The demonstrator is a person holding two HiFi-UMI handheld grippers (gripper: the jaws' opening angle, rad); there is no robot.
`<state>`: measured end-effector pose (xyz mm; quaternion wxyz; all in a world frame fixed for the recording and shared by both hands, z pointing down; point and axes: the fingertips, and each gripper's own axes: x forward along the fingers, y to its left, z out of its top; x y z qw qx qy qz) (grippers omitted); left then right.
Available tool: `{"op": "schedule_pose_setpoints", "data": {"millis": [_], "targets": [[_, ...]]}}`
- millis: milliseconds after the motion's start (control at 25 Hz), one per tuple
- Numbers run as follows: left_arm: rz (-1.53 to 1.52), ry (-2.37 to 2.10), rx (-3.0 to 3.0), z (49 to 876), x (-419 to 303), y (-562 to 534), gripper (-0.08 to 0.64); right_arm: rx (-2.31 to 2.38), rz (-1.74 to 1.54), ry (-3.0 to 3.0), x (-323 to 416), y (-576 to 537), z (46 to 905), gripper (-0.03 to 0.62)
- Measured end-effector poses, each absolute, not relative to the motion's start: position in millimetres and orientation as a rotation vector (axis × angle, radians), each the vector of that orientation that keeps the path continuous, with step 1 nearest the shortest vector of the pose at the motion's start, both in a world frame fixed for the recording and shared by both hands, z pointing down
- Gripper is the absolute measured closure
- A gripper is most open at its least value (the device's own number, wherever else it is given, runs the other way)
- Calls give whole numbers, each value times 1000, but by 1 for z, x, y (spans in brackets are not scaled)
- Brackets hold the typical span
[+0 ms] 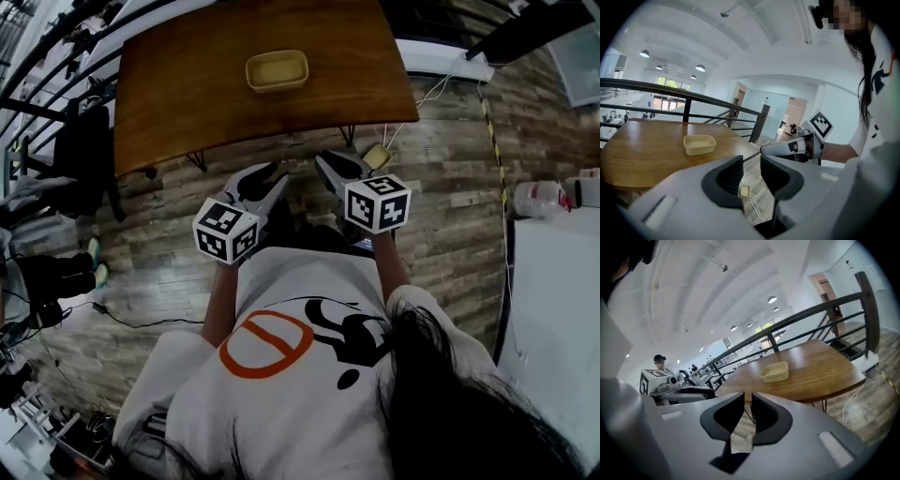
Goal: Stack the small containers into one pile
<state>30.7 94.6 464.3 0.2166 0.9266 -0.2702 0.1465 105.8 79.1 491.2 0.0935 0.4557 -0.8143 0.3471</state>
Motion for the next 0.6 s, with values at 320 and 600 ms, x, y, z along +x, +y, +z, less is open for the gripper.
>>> {"op": "schedule_pose_setpoints", "data": {"millis": [320,600], "targets": [[391,-790,2579,447,39,127,440,1338,1004,-2461,104,119,477,552],[374,-781,2606,437,38,133,440,1336,995,-2491,93,128,466,567]]}}
